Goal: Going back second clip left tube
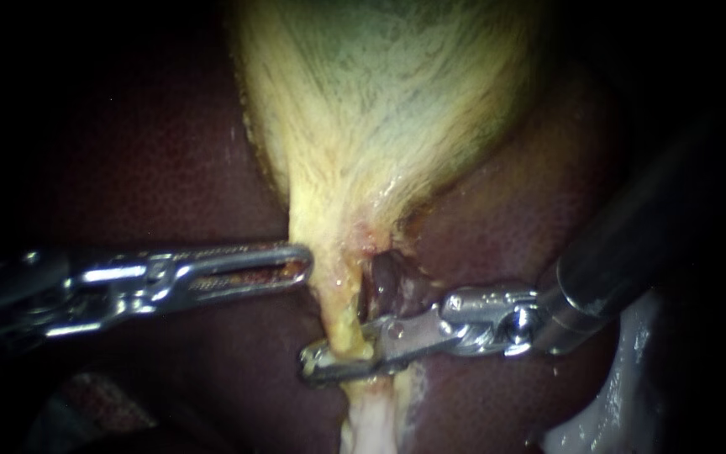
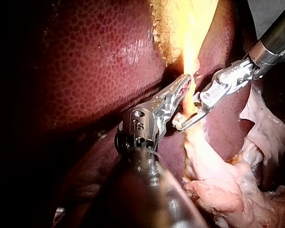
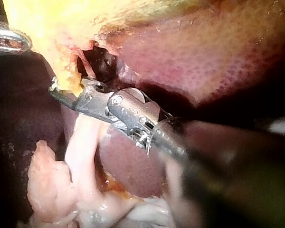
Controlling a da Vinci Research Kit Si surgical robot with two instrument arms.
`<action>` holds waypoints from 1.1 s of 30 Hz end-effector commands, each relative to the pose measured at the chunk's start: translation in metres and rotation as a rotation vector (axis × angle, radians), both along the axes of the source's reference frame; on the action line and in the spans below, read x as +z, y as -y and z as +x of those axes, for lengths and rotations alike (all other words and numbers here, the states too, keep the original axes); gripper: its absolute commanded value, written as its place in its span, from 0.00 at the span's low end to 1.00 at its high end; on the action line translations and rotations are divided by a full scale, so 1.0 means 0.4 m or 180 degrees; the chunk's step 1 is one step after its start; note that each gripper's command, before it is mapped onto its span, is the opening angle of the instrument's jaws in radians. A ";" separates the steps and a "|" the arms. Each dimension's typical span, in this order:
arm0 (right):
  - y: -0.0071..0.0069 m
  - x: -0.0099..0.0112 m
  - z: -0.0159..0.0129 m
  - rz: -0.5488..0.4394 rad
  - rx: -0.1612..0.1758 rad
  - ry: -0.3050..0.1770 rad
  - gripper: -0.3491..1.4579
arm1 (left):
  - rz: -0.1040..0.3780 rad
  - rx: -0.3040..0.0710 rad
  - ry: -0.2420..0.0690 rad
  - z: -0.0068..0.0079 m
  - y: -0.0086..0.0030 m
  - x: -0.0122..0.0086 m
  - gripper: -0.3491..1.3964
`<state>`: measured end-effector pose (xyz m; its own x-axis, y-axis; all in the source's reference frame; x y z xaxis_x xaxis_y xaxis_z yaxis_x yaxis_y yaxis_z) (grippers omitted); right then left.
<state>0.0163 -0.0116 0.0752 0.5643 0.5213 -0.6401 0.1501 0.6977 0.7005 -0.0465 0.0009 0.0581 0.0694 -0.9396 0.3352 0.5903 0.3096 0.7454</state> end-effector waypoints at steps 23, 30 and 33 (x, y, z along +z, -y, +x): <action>0.0016 0.0013 0.0010 0.0030 0.0082 -0.0114 0.37 | 0.0000 0.0001 0.0001 0.0001 0.0000 0.0000 0.00; 0.0012 0.0005 0.0022 -0.0056 0.0116 -0.0355 0.50 | 0.0000 0.0002 0.0001 0.0002 0.0000 0.0000 0.00; 0.0013 0.0003 0.0027 -0.0156 0.0131 -0.0384 0.52 | 0.0000 0.0002 0.0001 0.0002 0.0000 0.0000 0.00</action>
<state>0.0175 -0.0121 0.0753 0.4590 0.5060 -0.7302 0.1983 0.7428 0.6394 -0.0464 0.0009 0.0581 0.0700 -0.9396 0.3351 0.5901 0.3098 0.7455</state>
